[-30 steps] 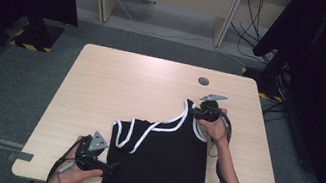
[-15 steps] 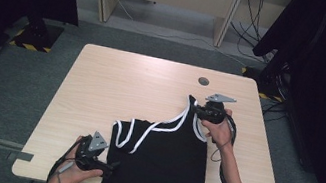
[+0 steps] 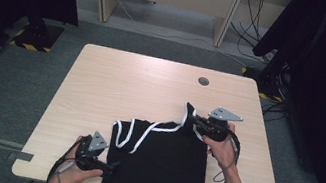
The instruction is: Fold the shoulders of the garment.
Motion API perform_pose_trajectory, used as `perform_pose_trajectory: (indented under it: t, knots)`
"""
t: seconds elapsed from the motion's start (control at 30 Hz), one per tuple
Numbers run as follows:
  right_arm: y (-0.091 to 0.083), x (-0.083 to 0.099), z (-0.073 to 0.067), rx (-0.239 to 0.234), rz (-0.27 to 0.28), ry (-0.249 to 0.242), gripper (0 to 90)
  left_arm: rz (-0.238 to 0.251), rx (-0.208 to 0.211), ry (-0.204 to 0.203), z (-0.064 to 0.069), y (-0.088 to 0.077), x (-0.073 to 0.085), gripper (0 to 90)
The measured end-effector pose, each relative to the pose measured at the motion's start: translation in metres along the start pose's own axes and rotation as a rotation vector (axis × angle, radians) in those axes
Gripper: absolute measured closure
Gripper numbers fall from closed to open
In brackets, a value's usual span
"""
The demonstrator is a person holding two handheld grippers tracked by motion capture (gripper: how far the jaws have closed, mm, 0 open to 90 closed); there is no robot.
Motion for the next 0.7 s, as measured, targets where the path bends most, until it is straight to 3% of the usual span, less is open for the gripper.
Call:
perform_pose_trajectory:
  t: [0.1, 0.33, 0.53, 0.7]
  knots:
    - [-0.005, 0.006, -0.011, -0.017, 0.020, 0.004, 86.2, 0.000, 0.000, 0.000, 0.000, 0.000, 0.000, 0.0]
    - [-0.012, 0.022, -0.036, -0.044, 0.005, 0.022, 86.1, 0.000, -0.001, -0.001, 0.000, 0.000, 0.000, 0.0]
    - [-0.018, 0.037, -0.048, -0.059, -0.015, 0.025, 85.2, 0.000, -0.001, -0.001, 0.000, 0.000, 0.000, 0.0]
    - [-0.026, 0.050, -0.053, -0.075, -0.029, 0.043, 76.7, 0.000, -0.001, -0.001, 0.000, 0.000, 0.000, 0.0]
Point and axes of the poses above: each handheld gripper's, and its own axes: y roughly forward along the jaws, x roughly out of its underside, z roughly to its right, the point moved 2 cm from there along y, roughly forward along the jaws, and after that the axes turned 12 degrees about -x, right-handed, at the moved point
